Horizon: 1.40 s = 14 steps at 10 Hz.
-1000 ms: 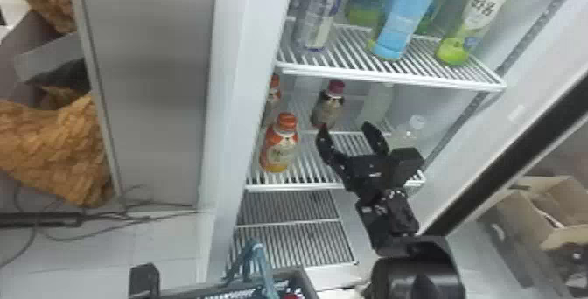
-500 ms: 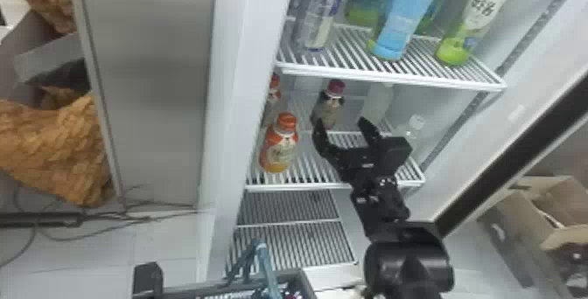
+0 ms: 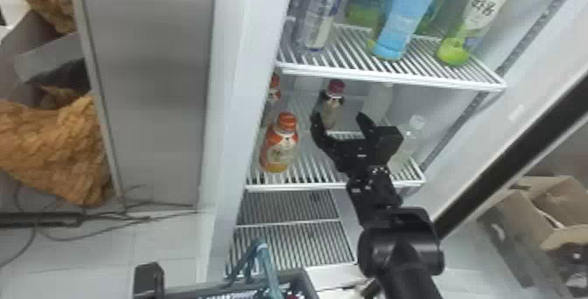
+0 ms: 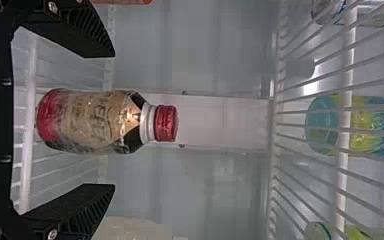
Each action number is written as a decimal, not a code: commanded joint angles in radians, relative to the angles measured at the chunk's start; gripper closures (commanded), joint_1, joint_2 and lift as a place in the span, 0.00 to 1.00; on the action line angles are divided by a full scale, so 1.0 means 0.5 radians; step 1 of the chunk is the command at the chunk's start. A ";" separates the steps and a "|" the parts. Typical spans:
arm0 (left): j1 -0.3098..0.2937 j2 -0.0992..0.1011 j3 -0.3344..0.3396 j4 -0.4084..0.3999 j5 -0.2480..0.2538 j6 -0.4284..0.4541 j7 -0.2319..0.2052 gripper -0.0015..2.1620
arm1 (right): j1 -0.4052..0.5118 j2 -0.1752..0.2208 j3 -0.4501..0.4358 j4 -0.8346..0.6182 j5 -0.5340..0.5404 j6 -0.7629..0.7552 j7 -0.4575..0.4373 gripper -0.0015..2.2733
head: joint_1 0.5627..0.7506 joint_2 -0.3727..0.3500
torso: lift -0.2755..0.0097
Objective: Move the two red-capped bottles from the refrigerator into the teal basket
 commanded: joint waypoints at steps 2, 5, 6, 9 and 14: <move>0.000 0.000 0.000 0.000 0.004 0.000 0.000 0.50 | -0.086 -0.003 0.039 0.049 0.000 0.034 -0.010 0.03 | 0.70 0.03 | 0.17; 0.000 0.000 0.000 0.000 0.004 -0.005 0.000 0.50 | -0.145 -0.003 0.079 0.083 -0.004 0.083 -0.047 0.03 | 0.70 0.03 | 0.17; 0.000 0.003 0.000 0.000 0.004 -0.005 0.000 0.50 | -0.164 -0.003 0.091 0.098 -0.004 0.103 -0.059 0.03 | 0.70 0.03 | 0.17; -0.005 0.003 0.000 0.000 0.004 -0.005 0.000 0.50 | -0.218 -0.003 0.107 0.137 0.000 0.176 -0.084 0.03 | 0.70 0.03 | 0.17; -0.010 0.000 -0.004 0.000 0.004 -0.005 0.000 0.50 | -0.302 -0.018 0.127 0.181 0.000 0.279 -0.105 0.03 | 0.70 0.03 | 0.17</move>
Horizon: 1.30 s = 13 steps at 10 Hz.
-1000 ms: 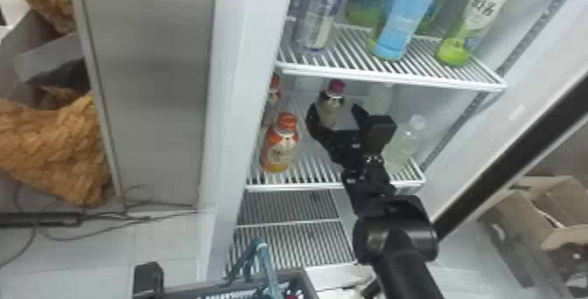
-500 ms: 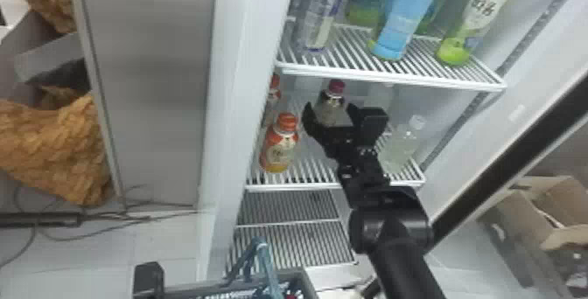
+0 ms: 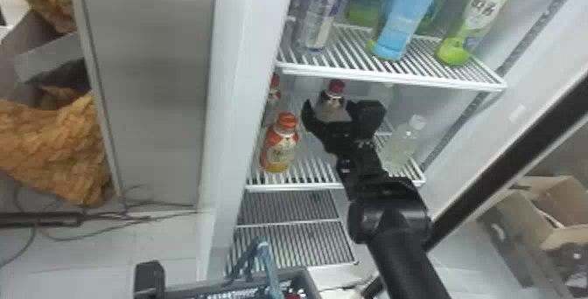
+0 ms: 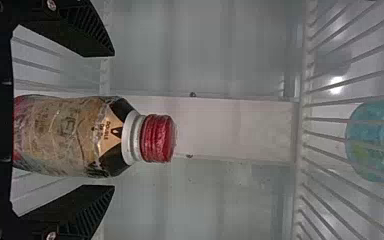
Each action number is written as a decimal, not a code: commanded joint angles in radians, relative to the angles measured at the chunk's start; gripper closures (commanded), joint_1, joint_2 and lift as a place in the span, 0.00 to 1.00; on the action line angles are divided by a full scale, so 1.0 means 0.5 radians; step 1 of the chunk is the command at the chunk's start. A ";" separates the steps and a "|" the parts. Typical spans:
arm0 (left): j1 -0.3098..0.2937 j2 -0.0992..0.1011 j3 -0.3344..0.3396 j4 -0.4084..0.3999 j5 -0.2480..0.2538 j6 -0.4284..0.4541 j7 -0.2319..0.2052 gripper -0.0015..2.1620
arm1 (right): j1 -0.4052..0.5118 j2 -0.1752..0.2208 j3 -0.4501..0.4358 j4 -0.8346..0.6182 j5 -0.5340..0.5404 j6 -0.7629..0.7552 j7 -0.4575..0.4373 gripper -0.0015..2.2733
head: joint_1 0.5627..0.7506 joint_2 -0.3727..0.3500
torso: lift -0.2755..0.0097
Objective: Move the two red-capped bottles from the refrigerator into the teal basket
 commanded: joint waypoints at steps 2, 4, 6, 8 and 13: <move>-0.005 -0.001 -0.003 0.000 -0.001 0.000 0.000 0.50 | -0.049 -0.008 0.002 0.018 -0.002 0.051 0.000 0.03 | 0.70 0.03 | 0.17; -0.005 -0.001 -0.003 0.005 -0.001 0.000 0.000 0.50 | -0.069 -0.011 0.002 0.018 -0.006 0.125 0.000 0.03 | 0.70 0.03 | 0.17; -0.005 -0.001 -0.003 0.005 0.003 0.000 0.000 0.50 | -0.069 -0.011 0.002 0.013 -0.014 0.189 0.000 0.04 | 0.70 0.03 | 0.17; -0.005 -0.001 -0.007 0.005 0.003 -0.005 0.000 0.50 | -0.079 -0.017 0.002 0.008 -0.034 0.248 0.000 0.14 | 0.70 0.03 | 0.17; 0.005 0.002 0.001 0.010 0.011 -0.010 0.000 0.50 | -0.030 -0.023 -0.006 -0.016 -0.038 0.150 0.000 0.32 | 0.70 0.03 | 0.17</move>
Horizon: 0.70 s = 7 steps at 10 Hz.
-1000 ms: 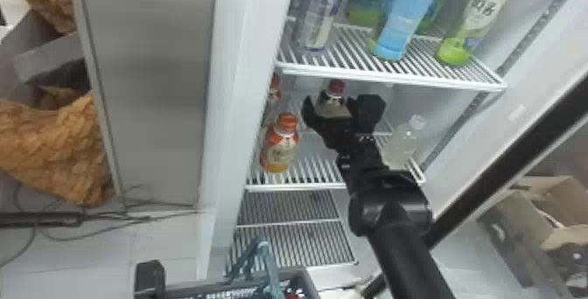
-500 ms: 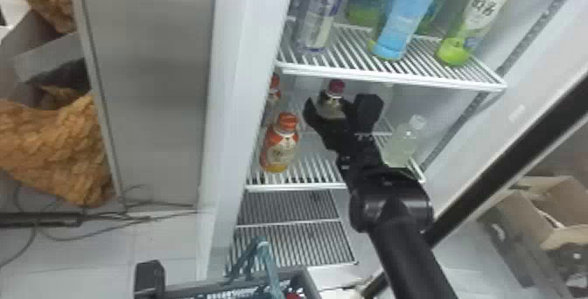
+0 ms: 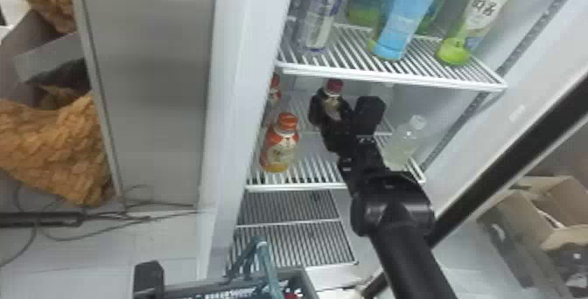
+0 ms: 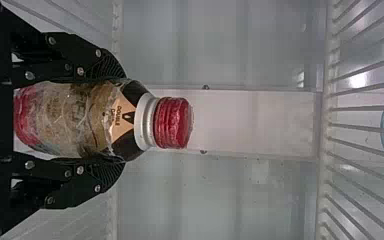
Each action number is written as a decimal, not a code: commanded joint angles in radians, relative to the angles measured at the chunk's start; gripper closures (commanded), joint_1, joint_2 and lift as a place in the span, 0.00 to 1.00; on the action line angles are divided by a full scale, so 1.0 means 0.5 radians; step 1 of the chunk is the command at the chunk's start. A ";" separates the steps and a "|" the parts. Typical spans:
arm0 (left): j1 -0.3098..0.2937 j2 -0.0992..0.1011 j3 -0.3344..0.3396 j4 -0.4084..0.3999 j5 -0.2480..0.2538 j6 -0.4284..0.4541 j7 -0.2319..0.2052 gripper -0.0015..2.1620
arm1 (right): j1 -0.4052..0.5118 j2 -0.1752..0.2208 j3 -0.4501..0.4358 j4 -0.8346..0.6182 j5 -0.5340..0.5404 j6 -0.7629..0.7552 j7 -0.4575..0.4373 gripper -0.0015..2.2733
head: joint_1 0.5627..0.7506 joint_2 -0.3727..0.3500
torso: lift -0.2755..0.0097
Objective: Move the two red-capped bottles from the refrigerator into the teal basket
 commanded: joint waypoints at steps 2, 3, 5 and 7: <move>0.005 -0.001 0.006 -0.005 0.004 -0.002 0.000 0.50 | 0.094 0.000 -0.047 -0.136 -0.004 -0.015 0.003 0.32 | 0.70 0.03 | 0.17; 0.005 -0.001 0.006 0.000 0.008 -0.002 0.000 0.50 | 0.143 0.000 -0.058 -0.200 -0.012 -0.015 0.003 0.32 | 0.70 0.03 | 0.17; 0.010 -0.001 0.006 0.000 0.008 -0.007 -0.003 0.50 | 0.315 0.006 -0.102 -0.397 -0.080 -0.010 0.019 0.32 | 0.70 0.03 | 0.17; 0.010 -0.001 0.006 0.000 0.008 -0.007 -0.003 0.50 | 0.467 0.012 -0.142 -0.598 -0.096 0.009 0.037 0.32 | 0.70 0.03 | 0.17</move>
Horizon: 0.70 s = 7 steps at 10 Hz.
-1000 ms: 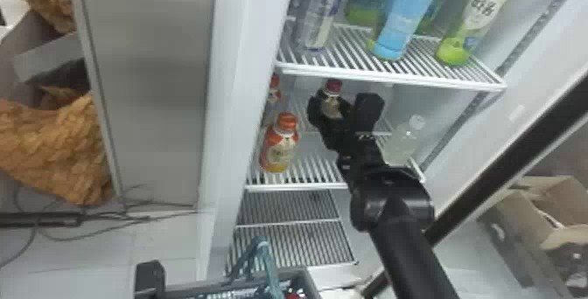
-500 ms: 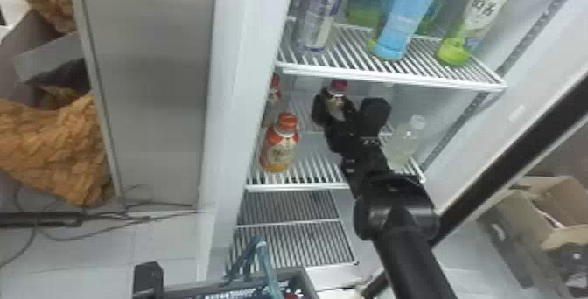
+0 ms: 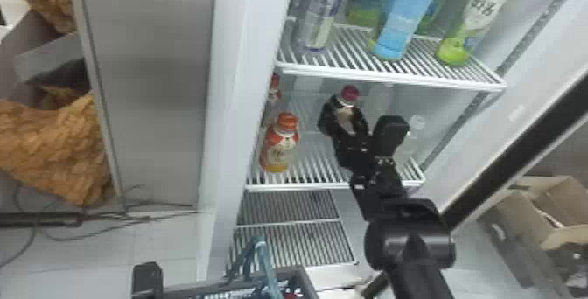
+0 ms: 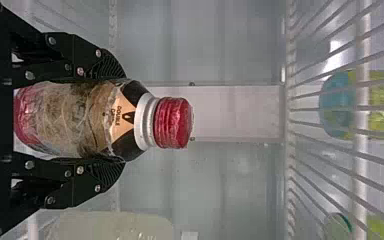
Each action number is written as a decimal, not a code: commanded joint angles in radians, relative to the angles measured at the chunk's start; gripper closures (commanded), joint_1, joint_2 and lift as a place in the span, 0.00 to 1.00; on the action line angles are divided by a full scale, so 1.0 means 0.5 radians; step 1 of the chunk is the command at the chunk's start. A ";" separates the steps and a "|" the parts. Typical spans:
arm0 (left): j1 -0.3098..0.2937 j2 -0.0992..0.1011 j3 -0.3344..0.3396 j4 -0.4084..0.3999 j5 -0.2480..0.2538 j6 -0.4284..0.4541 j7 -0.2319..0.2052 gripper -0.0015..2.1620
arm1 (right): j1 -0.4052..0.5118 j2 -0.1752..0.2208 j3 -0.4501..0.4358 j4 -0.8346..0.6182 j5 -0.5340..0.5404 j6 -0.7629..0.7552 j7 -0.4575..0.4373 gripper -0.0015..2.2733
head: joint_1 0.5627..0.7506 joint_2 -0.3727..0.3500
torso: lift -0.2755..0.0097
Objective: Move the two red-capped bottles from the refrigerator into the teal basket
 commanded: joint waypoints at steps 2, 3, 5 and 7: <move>0.000 0.000 -0.003 0.000 0.001 0.000 0.000 0.50 | 0.149 -0.002 -0.011 -0.224 0.012 0.057 0.025 0.32 | 0.70 0.03 | 0.17; 0.000 0.000 -0.003 0.000 0.001 0.000 0.000 0.50 | 0.218 -0.005 -0.015 -0.337 0.020 0.101 0.028 0.31 | 0.70 0.03 | 0.17; 0.005 0.003 -0.003 0.000 0.001 0.000 0.000 0.50 | 0.375 -0.005 -0.047 -0.563 0.032 0.170 0.031 0.31 | 0.70 0.03 | 0.17; 0.005 0.003 -0.003 0.000 0.001 0.000 0.000 0.50 | 0.542 0.007 -0.107 -0.798 -0.012 0.253 0.031 0.31 | 0.70 0.03 | 0.17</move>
